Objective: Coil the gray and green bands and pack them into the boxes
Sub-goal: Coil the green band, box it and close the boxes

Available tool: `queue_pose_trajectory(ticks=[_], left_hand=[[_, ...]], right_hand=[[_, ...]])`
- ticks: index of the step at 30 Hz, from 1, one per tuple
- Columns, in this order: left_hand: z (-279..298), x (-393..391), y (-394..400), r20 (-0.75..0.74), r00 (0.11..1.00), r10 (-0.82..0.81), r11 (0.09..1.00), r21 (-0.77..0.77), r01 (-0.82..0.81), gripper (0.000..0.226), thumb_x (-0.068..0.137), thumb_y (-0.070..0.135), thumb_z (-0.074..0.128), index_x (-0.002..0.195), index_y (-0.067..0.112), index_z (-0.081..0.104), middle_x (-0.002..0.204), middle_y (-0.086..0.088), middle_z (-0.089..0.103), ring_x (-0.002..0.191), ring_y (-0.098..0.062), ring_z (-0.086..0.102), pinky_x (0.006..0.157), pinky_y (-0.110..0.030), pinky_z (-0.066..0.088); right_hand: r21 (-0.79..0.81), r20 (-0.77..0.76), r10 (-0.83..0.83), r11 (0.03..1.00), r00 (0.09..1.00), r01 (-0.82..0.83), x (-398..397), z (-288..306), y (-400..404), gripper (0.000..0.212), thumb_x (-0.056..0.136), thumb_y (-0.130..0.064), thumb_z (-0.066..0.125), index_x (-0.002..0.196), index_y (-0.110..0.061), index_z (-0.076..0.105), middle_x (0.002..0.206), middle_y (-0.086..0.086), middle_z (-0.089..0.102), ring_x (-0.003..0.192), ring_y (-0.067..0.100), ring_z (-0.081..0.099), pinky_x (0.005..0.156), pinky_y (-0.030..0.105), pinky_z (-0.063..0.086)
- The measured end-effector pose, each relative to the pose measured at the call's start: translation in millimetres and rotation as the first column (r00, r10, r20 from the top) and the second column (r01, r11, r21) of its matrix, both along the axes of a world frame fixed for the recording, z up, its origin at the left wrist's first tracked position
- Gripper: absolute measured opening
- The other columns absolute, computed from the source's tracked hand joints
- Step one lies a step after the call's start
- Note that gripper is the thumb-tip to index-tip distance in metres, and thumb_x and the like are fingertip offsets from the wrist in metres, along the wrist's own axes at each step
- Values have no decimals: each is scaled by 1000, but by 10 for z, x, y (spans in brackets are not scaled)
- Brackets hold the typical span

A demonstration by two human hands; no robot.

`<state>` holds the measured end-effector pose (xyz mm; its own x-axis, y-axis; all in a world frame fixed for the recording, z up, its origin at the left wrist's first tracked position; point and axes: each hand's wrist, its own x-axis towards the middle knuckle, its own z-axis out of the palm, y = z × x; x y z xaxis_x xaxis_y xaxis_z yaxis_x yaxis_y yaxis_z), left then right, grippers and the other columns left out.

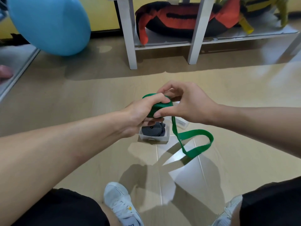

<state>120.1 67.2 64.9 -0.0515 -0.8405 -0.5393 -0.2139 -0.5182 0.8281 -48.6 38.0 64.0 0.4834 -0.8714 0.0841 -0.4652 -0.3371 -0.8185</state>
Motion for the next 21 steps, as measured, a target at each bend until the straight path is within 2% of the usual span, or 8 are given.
queue_pose_trajectory(ticks=[2,5,11,15,18,21], left_hand=[[23,-2,6,-44,999,-3,1000,13,3,33,85,40,68,111,21,72,96,-8,79,97,-23,77,93,-32,54],[46,-26,12,-83,996,-11,1000,24,13,35,88,43,65,114,22,72,94,-4,78,90,-21,75,89,-31,53],[26,-31,54,-86,996,-11,997,76,17,38,87,49,65,119,30,70,106,-2,79,89,-22,77,88,-32,56],[-1,-5,69,-64,998,0,997,74,4,34,88,49,66,117,31,71,105,-2,79,88,-22,78,90,-34,57],[-21,6,61,-54,998,15,997,78,-10,32,88,48,66,114,31,71,105,-1,79,92,-22,78,91,-34,57],[-43,-5,51,-47,999,20,996,90,-16,34,86,49,69,114,30,71,106,-1,79,94,-22,78,88,-33,58]], right_hand=[[21,27,-12,1000,1000,11,-32,0,-9,55,58,-47,93,104,-26,72,96,-12,78,94,7,73,92,40,59],[26,44,-31,999,999,29,-45,26,-15,48,58,-41,95,100,-26,76,92,-10,77,89,9,73,87,40,60],[83,16,-35,996,999,34,-47,81,-18,45,55,-41,94,92,-23,77,84,-6,78,79,10,75,78,36,62],[181,40,-25,983,999,18,-52,81,11,48,61,-29,95,102,-14,77,88,-3,80,83,9,77,84,35,63],[252,59,-56,967,997,39,-20,74,19,45,62,-27,95,100,-13,76,88,1,80,84,15,77,86,39,62],[434,138,-110,900,984,40,19,24,7,41,63,-12,94,95,-10,69,95,12,78,90,25,76,97,45,57]])
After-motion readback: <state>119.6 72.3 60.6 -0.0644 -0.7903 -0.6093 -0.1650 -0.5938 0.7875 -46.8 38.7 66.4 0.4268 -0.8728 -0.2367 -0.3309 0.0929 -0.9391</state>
